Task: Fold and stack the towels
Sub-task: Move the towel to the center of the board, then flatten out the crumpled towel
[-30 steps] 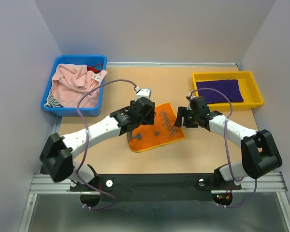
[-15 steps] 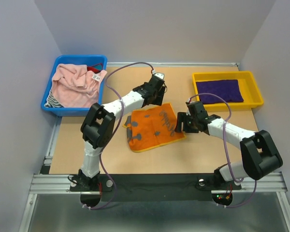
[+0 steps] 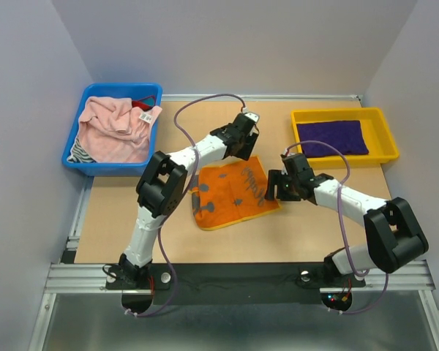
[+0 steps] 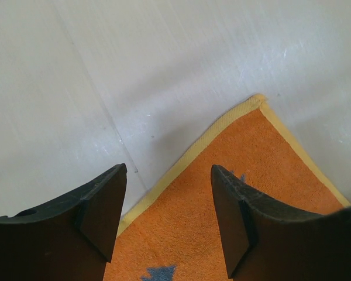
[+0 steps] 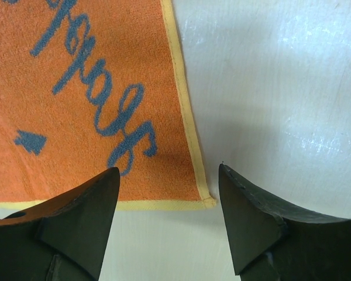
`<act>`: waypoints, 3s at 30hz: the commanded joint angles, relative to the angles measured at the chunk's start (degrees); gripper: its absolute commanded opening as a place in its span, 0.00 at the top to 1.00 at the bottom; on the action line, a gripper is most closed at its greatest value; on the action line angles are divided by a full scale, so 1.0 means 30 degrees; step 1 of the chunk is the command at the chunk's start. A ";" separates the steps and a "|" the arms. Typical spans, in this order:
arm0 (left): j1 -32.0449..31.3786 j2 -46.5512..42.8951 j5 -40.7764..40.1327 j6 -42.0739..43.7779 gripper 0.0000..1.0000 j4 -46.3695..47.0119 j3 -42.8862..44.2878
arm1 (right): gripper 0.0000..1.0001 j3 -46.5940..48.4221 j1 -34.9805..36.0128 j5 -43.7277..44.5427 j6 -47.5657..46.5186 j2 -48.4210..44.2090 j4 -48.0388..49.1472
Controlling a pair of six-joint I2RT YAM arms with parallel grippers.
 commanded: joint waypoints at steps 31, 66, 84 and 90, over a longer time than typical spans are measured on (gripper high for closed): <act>-0.1160 0.2353 0.0680 0.0573 0.31 0.2881 0.2070 | 0.87 -0.0560 0.2795 0.4869 0.1635 0.1955 -0.2192; -0.0839 0.3381 0.0007 -0.2767 0.94 0.2382 0.0024 | 0.99 0.0463 0.2795 0.5483 0.0992 0.1690 -0.2163; 0.1565 -0.8653 -0.2745 -0.4060 1.00 0.4989 -0.5577 | 1.00 0.9658 0.1067 0.8326 -0.6648 0.3508 -0.2192; 0.1594 -1.1295 -0.3129 -0.2447 1.00 0.4962 -0.3499 | 0.99 1.4082 0.0188 0.7947 -0.9786 0.3039 -0.2163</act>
